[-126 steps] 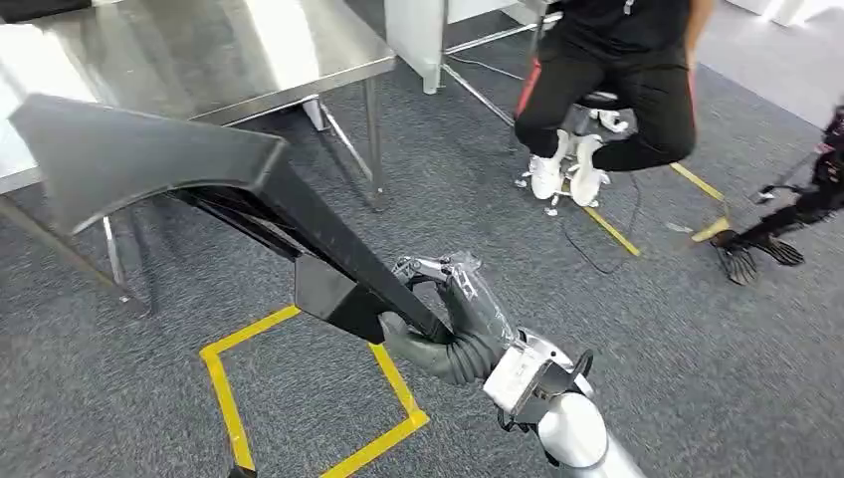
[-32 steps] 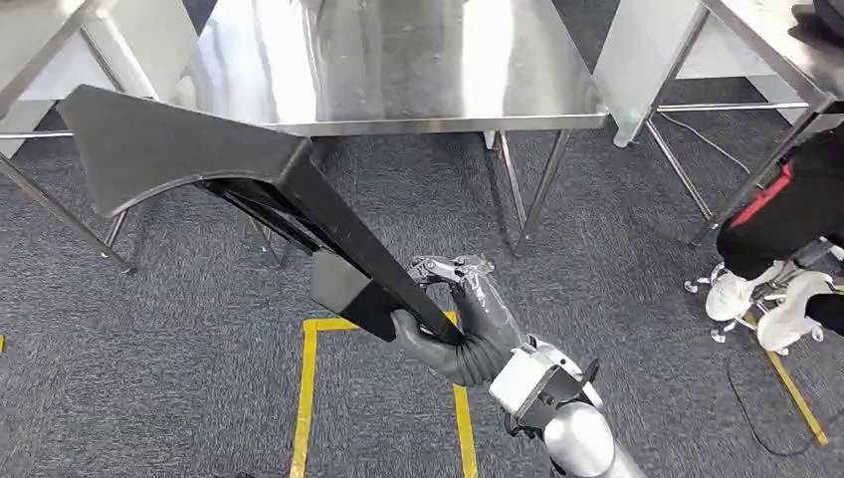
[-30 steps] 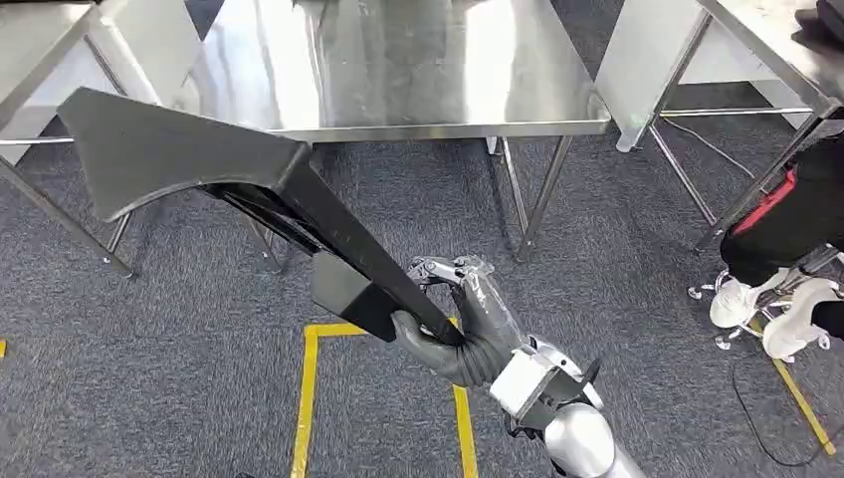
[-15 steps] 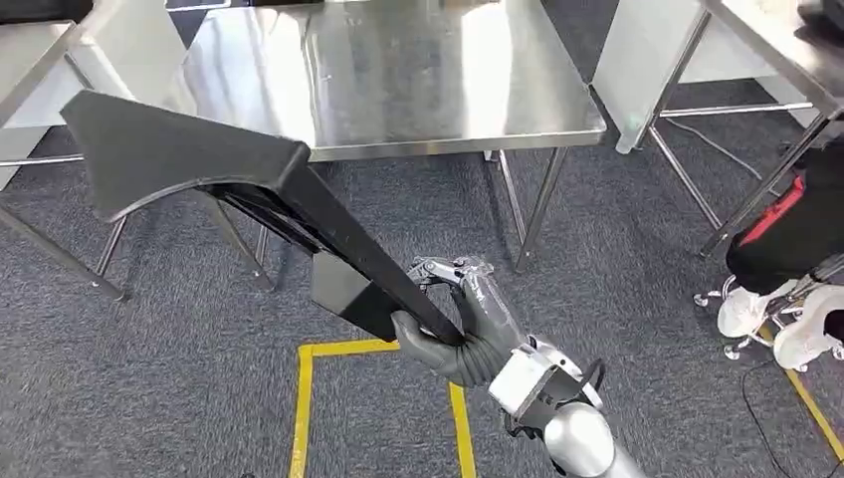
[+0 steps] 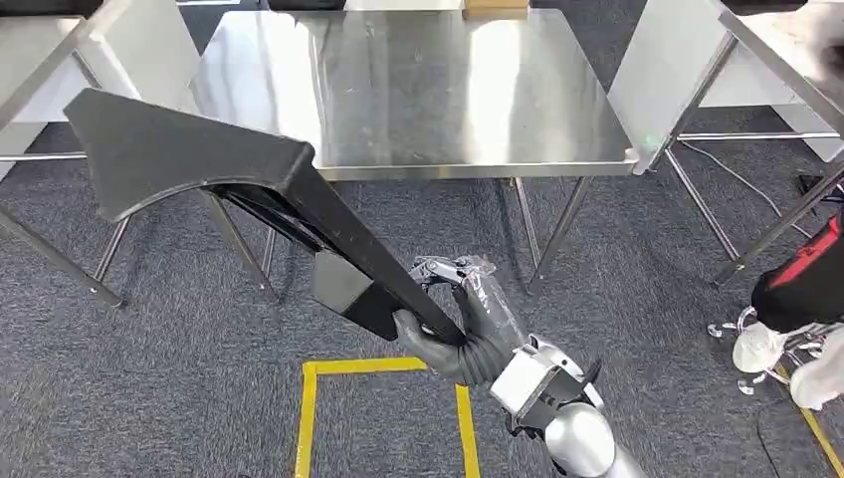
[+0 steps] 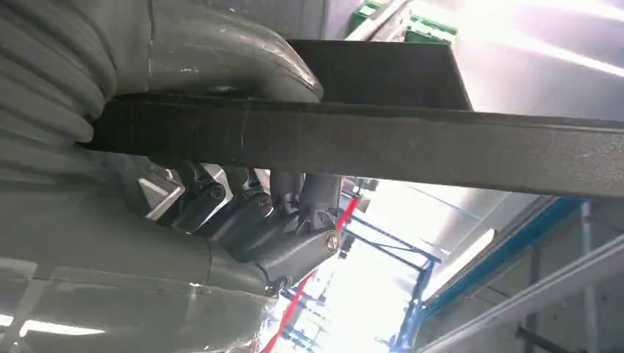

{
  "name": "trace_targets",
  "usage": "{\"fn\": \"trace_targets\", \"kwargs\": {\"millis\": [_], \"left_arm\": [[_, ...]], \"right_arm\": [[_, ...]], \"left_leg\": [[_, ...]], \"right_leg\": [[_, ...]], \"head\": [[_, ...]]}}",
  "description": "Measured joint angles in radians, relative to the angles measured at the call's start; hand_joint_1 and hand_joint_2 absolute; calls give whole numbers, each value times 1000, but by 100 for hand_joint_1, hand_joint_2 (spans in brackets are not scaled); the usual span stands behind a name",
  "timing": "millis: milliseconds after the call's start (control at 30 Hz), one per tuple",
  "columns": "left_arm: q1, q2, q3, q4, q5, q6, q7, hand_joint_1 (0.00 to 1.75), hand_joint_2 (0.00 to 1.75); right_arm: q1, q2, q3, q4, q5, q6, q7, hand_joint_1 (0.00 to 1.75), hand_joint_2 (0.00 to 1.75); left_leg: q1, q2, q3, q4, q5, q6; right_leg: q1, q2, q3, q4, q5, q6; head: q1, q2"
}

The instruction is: Take the parts from the cabinet and place them on the table.

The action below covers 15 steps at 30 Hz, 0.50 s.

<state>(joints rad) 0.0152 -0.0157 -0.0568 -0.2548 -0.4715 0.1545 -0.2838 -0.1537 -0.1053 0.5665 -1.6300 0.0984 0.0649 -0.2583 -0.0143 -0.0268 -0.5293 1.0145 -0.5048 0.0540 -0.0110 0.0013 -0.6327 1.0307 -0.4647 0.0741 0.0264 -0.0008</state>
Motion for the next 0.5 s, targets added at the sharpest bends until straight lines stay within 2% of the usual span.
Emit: {"fn": "trace_targets", "kwargs": {"millis": [33,67,100,133,200,233,300,333,367,400,433,467,500], "left_arm": [[1,0,0,0,0,0,0,0,175],[1,0,0,1,0,0,0,0,175],[2,-2,0,2,2,0,0,0,175],[1,-1,0,2,3,1,0,0,175],[-1,-1,0,3,5,2,-3,0,175],[-2,-2,0,3,6,2,-3,0,175],[1,-1,0,4,6,2,-3,0,175],[2,-2,0,5,6,2,-4,0,175],[2,-1,0,5,6,2,-4,0,175],[2,-1,0,6,7,2,-5,0,175],[2,0,0,7,10,2,-7,0,175],[3,0,2,9,12,3,-10,0,175],[4,-1,3,14,15,3,-14,0,175]], "right_arm": [[-3,0,0,2,1,0,1,175,175],[-3,1,0,1,0,0,1,175,175],[-2,1,0,1,0,0,0,175,175],[-3,2,0,1,0,0,0,175,175],[-4,5,0,2,0,0,0,175,175],[-6,7,0,2,0,0,0,175,175],[-4,9,0,2,0,-1,0,175,175],[-2,9,0,2,1,-1,0,175,175],[-1,10,0,2,1,-1,0,175,175],[-1,10,0,2,2,-1,1,175,175],[-1,12,0,2,3,-1,3,175,175],[-2,15,0,2,3,-1,4,175,175],[-3,17,0,2,4,0,4,175,175]], "left_leg": [[0,-1,1,-4,-7,-6],[-1,-1,-1,-11,-14,-16],[-1,2,12,8,-4,-19],[-2,1,16,14,-6,-22],[1,13,-25,88,-20,-36],[8,14,-70,152,-40,-42],[19,19,-161,264,-105,-57],[24,21,-193,281,-123,-62],[27,23,-201,264,-113,-64],[29,25,-192,213,-78,-63],[31,25,-169,141,-25,-62],[31,27,-143,63,41,-60],[30,34,-131,14,111,-56]], "right_leg": [[4,-7,10,1,-9,-26],[8,-2,21,-5,3,-41],[4,-1,19,-14,18,-56],[-6,3,45,-15,19,-68],[-9,-1,64,-22,9,-82],[-9,-1,69,-22,5,-88],[-9,1,78,-22,-10,-85],[-10,2,87,-22,-19,-83],[-12,2,97,-22,-28,-80],[-14,2,112,-22,-39,-76],[-17,2,128,-22,-50,-71],[-19,1,141,-23,-61,-67],[-16,0,142,-23,-71,-61]], "head": [[1,0],[-1,0],[1,0],[0,0],[-4,0],[-4,0],[-4,0],[-5,0],[-5,0],[-5,0],[-5,0],[-4,0],[-6,0]]}}
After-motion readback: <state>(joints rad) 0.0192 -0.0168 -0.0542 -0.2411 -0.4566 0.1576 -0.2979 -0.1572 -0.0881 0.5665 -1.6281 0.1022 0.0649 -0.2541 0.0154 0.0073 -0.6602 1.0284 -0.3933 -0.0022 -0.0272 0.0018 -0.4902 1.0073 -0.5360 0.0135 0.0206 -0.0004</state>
